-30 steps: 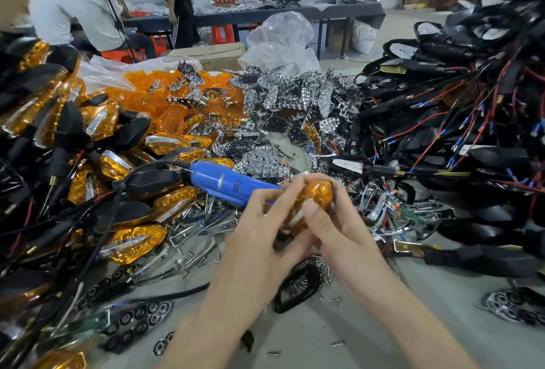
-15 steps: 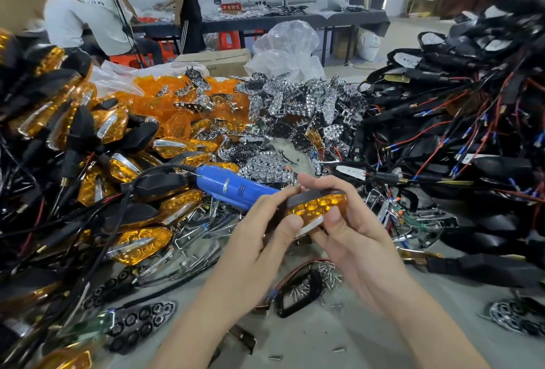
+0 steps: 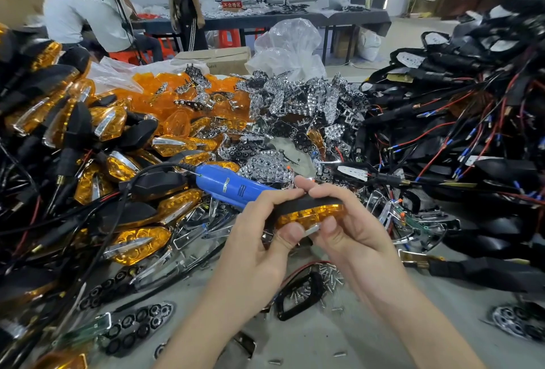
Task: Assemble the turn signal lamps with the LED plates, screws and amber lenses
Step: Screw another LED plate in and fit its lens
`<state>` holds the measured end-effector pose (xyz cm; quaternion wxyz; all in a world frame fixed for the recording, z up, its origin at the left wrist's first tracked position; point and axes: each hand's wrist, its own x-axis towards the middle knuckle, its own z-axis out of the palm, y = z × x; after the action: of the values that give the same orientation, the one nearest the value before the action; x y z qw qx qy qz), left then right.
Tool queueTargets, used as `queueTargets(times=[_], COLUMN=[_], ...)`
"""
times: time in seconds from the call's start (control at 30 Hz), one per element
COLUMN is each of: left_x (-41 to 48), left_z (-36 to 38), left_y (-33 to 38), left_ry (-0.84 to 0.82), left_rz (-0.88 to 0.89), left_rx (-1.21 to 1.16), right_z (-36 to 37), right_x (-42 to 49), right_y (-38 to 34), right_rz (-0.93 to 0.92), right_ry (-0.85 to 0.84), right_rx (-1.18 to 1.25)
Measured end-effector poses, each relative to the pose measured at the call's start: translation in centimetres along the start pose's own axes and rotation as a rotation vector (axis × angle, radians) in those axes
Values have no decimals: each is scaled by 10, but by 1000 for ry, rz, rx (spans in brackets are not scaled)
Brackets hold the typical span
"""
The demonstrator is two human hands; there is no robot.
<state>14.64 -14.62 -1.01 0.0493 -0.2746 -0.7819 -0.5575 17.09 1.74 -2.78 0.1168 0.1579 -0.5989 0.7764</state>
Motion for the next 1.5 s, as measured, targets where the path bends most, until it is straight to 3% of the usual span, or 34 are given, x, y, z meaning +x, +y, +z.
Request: queueTargets(times=[0.17,0.4,0.8,0.93,1.17,1.3,1.5], left_x=[-1,-5,-6,0,6,9,4], left_z=[-1,1,1,-6,-1,-5,-8], left_y=[-1,-4,-7,-12,-16,-19,-18], left_ry=[3,-24,65,112,-8,50,-62], left_rz=[13,21,94,33,308,428,330], left_rx=[-23,-47,113,269,727,762,683], right_z=[4,5,14,13,4,3,6], right_x=[-3,-6,-2,1,4,2,-2], right_y=[-6,-3,-9,-12,-8,-2,-7], right_rz=[46,-51,-17,105,222,284,168], right_ry=[6,59,119,221,419,388,286], right_rx=[-44,-52,92,0,2,-38,-150])
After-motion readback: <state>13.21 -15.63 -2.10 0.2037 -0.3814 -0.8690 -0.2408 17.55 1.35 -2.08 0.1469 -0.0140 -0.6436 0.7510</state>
